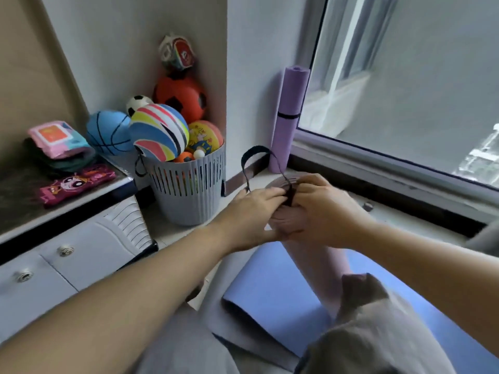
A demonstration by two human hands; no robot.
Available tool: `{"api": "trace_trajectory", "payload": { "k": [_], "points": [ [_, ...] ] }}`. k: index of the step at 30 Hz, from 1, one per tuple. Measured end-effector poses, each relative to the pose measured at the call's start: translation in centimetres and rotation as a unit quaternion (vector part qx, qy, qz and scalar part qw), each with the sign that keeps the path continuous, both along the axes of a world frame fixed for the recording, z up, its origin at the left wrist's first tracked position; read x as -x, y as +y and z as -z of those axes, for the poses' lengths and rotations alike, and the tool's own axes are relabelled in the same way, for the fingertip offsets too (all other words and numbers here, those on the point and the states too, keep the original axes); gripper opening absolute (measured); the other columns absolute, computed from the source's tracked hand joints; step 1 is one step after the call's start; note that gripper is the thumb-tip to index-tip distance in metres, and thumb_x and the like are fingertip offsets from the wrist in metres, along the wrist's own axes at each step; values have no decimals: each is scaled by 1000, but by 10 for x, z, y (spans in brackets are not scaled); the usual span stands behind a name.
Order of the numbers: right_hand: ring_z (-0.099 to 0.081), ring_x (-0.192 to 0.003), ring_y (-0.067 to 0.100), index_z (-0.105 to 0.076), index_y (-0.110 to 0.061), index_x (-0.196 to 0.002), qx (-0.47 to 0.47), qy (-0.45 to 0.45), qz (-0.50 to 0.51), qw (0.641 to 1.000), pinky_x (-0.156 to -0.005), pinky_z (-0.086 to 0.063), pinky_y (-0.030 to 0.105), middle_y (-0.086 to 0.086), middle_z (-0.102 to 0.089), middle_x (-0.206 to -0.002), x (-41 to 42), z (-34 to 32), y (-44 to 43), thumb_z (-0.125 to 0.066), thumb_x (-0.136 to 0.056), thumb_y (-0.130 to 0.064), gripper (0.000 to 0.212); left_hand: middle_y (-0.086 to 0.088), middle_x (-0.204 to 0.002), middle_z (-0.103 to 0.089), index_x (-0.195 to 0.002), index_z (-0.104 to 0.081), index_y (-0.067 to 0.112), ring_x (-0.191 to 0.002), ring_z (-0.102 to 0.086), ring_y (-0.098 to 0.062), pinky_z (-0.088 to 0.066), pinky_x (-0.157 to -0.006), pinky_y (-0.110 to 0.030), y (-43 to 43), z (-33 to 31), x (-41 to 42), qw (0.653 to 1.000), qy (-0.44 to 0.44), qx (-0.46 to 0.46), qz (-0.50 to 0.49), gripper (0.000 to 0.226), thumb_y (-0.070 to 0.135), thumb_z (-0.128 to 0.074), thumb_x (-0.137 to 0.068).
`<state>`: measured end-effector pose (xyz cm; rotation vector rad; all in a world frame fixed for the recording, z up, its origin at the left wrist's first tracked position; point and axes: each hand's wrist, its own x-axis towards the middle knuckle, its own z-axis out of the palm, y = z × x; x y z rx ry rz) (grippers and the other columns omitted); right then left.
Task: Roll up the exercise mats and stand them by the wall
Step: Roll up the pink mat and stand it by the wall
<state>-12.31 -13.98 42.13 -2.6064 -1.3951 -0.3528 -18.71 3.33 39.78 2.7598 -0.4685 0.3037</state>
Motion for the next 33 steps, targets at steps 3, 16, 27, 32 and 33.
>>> {"api": "trace_trajectory", "payload": {
  "k": [3, 16, 27, 32, 33],
  "points": [
    [-48, -115, 20, -70, -20, -87, -82, 3, 30, 996, -85, -52, 35, -18, -57, -91, 27, -31, -38, -76, -58, -62, 52, 1, -148, -41, -141, -45, 14, -136, -37, -17, -29, -111, -40, -23, -35, 13, 995, -68, -43, 58, 68, 48, -65, -85],
    [-52, -91, 18, -70, -14, -78, -203, 38, -11, 978, -86, -38, 21, -15, -54, -75, 119, -26, -62, -60, -57, -62, 54, 0, -143, -47, -137, -51, 10, -131, -41, -18, -30, -110, -27, -38, -78, 100, 990, 6, -93, 107, 65, 33, -74, -80],
    [-51, -105, 18, -70, -16, -82, -209, 31, -2, 977, -73, -54, 39, -15, -55, -80, 175, -18, -60, -56, -58, -67, 58, -1, -133, -57, -126, -61, 10, -124, -47, -23, -40, -104, -34, -32, -75, 152, 987, -16, -110, 117, 59, 32, -79, -75],
    [-49, -103, 18, -69, -17, -85, -175, 35, -21, 984, -78, -51, 33, -10, -62, -83, 176, -21, -61, -55, -59, -70, 61, 2, -135, -56, -129, -59, 13, -126, -44, -20, -37, -104, -32, -32, -79, 161, 988, -5, -112, 108, 59, 36, -77, -77],
    [-48, -102, 17, -70, -18, -87, -161, 39, -31, 986, -80, -50, 33, -13, -60, -83, 174, -23, -64, -56, -60, -70, 60, 3, -136, -54, -130, -58, 13, -127, -42, -18, -34, -105, -29, -34, -80, 160, 987, 1, -115, 109, 60, 37, -76, -78]
  ]
}}
